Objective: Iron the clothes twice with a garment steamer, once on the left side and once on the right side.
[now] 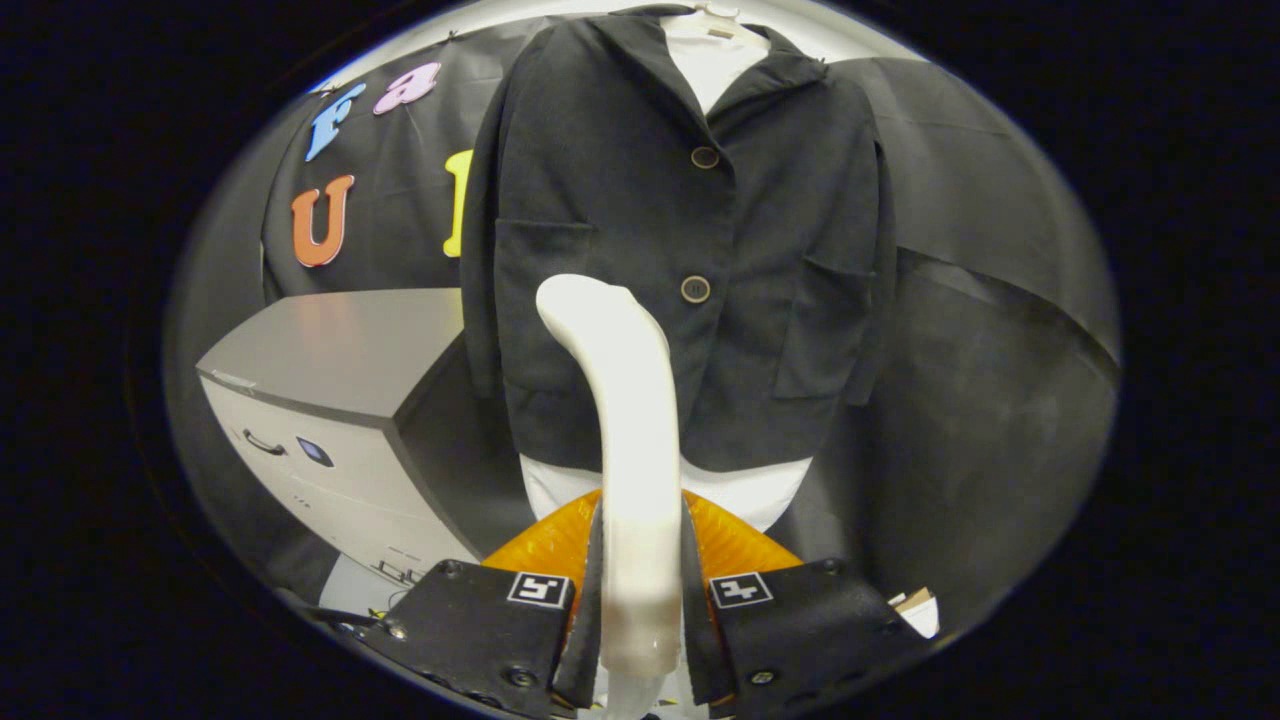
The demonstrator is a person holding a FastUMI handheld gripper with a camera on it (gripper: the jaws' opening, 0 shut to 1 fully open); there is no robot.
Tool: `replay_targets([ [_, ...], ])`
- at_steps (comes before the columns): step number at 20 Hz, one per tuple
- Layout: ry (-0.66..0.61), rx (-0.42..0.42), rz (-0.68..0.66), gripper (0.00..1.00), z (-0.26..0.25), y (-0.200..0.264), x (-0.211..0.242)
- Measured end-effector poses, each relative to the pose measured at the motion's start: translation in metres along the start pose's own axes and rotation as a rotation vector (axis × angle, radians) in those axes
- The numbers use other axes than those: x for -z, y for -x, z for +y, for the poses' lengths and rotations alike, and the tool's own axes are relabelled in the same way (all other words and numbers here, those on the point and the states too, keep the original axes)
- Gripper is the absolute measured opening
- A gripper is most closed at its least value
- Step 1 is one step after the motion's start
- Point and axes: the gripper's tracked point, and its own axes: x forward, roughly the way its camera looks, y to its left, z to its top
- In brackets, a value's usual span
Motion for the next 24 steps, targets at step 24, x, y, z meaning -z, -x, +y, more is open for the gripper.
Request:
replay_targets([
  [24, -0.145, -0.026, 0.091, 0.38, -0.042, 0.026, 0.054],
])
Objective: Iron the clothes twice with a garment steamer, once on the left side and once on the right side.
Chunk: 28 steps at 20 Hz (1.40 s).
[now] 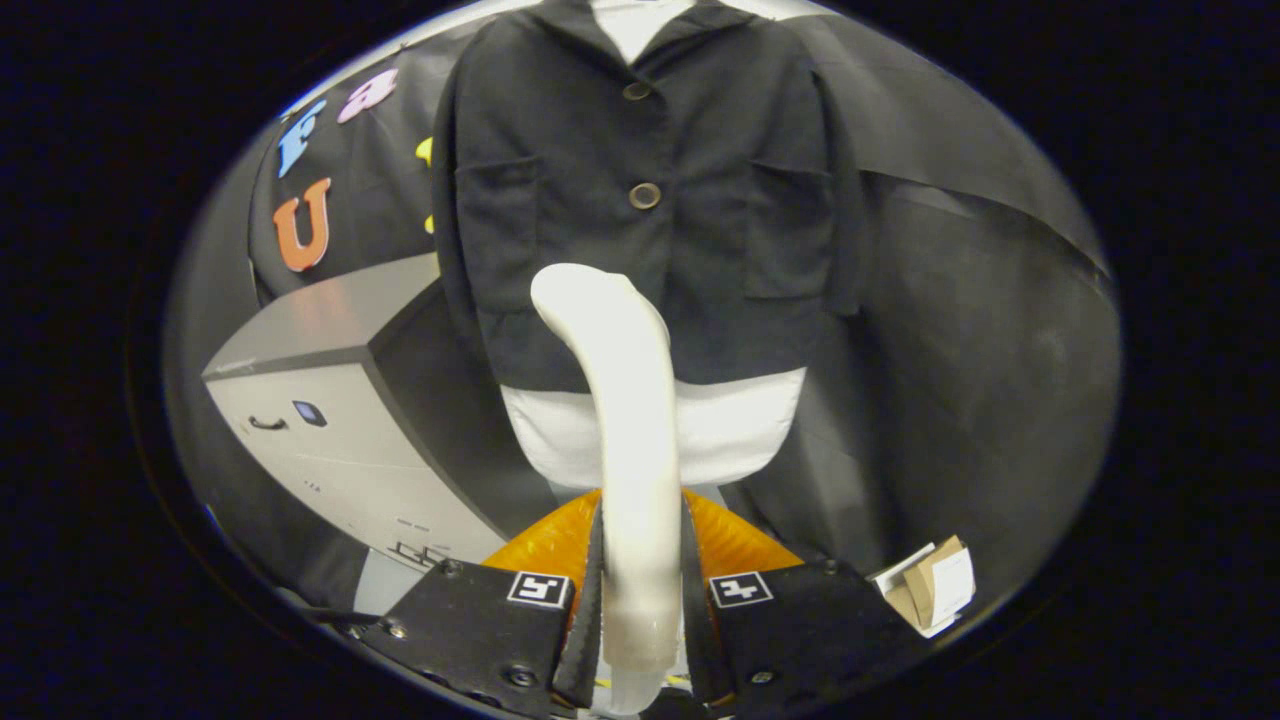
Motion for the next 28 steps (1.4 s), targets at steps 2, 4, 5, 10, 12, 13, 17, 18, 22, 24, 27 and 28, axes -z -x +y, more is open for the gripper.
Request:
replay_targets([
  [2, -0.040, 0.011, -0.037, 0.38, -0.023, 0.019, -0.016],
  [4, -0.068, 0.025, -0.083, 0.38, -0.048, 0.037, -0.037],
  [5, -0.079, 0.034, -0.108, 0.38, -0.060, 0.045, -0.051],
  [10, -0.133, 0.053, -0.251, 0.38, -0.098, 0.085, -0.125],
  [12, -0.158, 0.061, -0.312, 0.38, -0.109, 0.103, -0.159],
  [13, -0.170, 0.063, -0.336, 0.38, -0.114, 0.110, -0.176],
  [17, -0.209, 0.063, -0.434, 0.38, -0.119, 0.129, -0.244],
  [18, -0.217, 0.062, -0.451, 0.38, -0.119, 0.131, -0.259],
  [22, -0.215, 0.075, -0.505, 0.38, -0.110, 0.132, -0.310],
  [24, -0.207, 0.082, -0.525, 0.38, -0.104, 0.131, -0.332],
  [27, -0.184, 0.111, -0.546, 0.38, -0.094, 0.125, -0.356],
  [28, -0.174, 0.134, -0.543, 0.38, -0.093, 0.121, -0.360],
])
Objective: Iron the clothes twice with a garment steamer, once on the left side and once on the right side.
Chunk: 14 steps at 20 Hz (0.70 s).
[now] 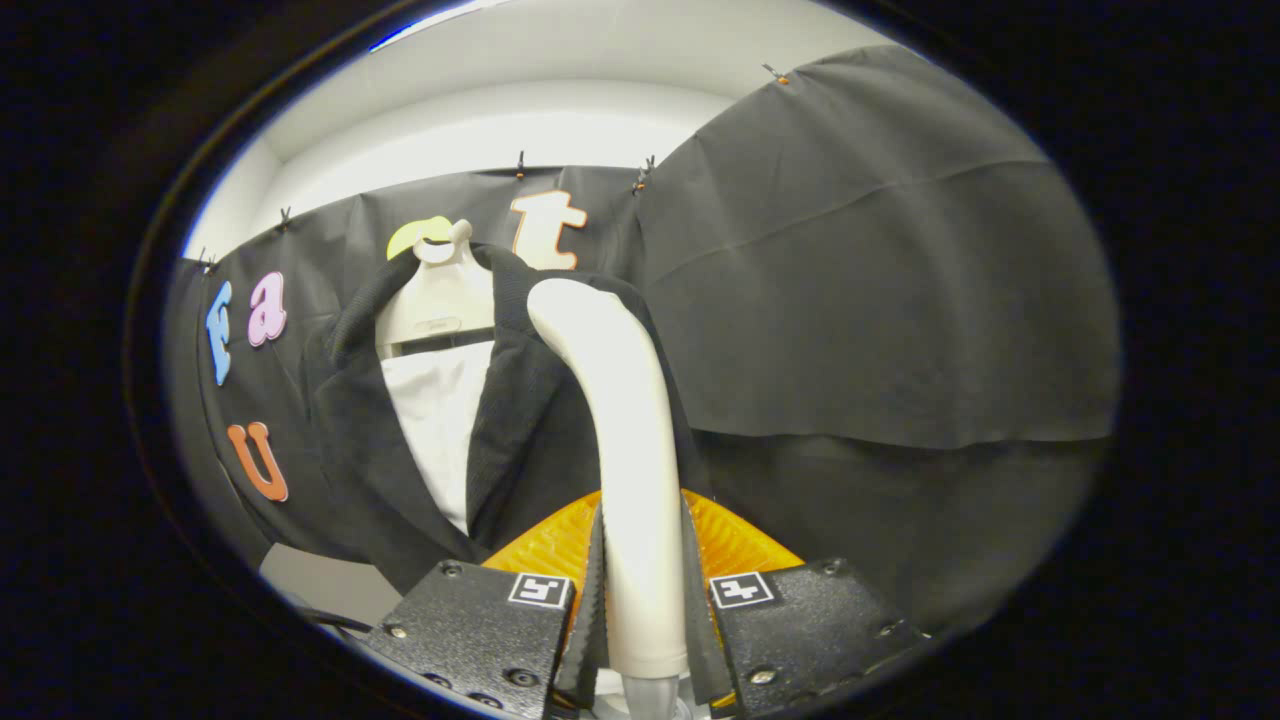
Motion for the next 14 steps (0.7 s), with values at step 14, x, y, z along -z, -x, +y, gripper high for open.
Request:
replay_targets([
  [14, 0.121, 0.113, 0.055, 0.38, 0.002, -0.015, 0.018],
])
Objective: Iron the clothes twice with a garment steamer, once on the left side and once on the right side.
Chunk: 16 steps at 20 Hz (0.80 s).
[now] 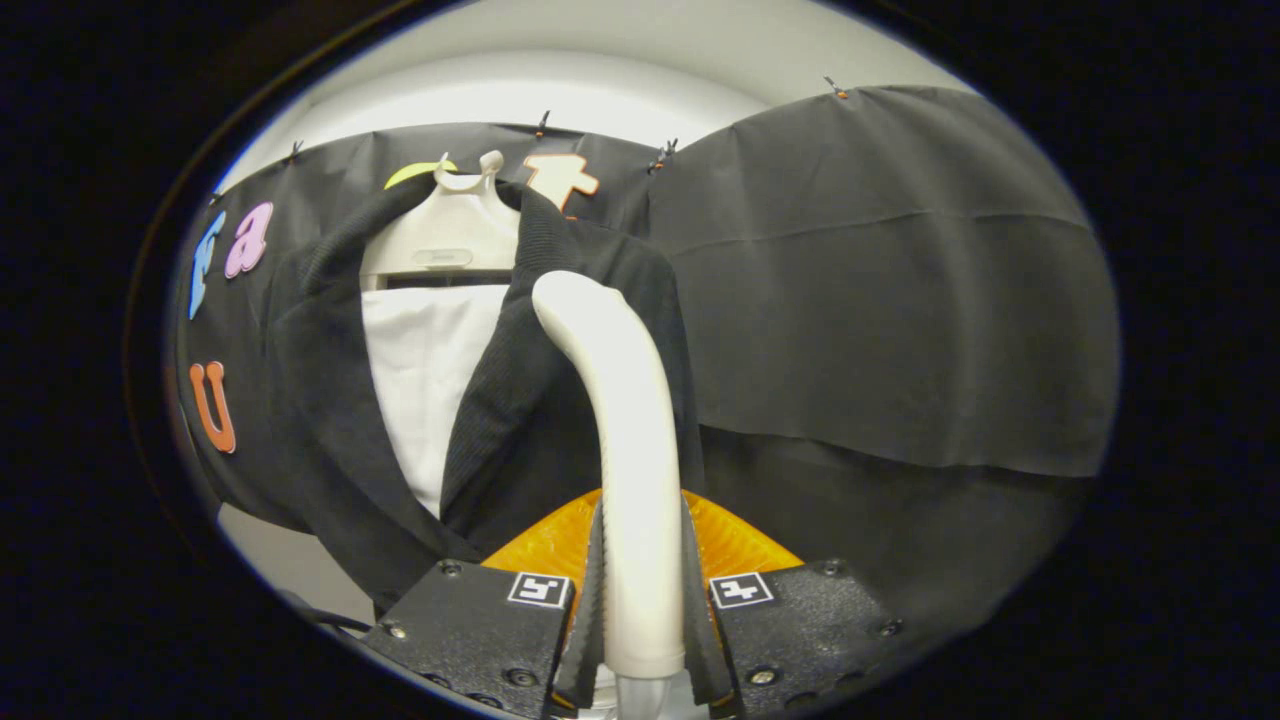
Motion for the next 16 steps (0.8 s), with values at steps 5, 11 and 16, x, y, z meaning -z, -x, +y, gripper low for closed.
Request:
replay_targets([
  [5, 0.013, -0.012, 0.030, 0.38, 0.006, -0.002, 0.017],
  [11, 0.043, -0.007, 0.071, 0.38, 0.008, 0.002, 0.059],
  [16, 0.057, -0.005, 0.102, 0.38, 0.011, 0.006, 0.090],
])
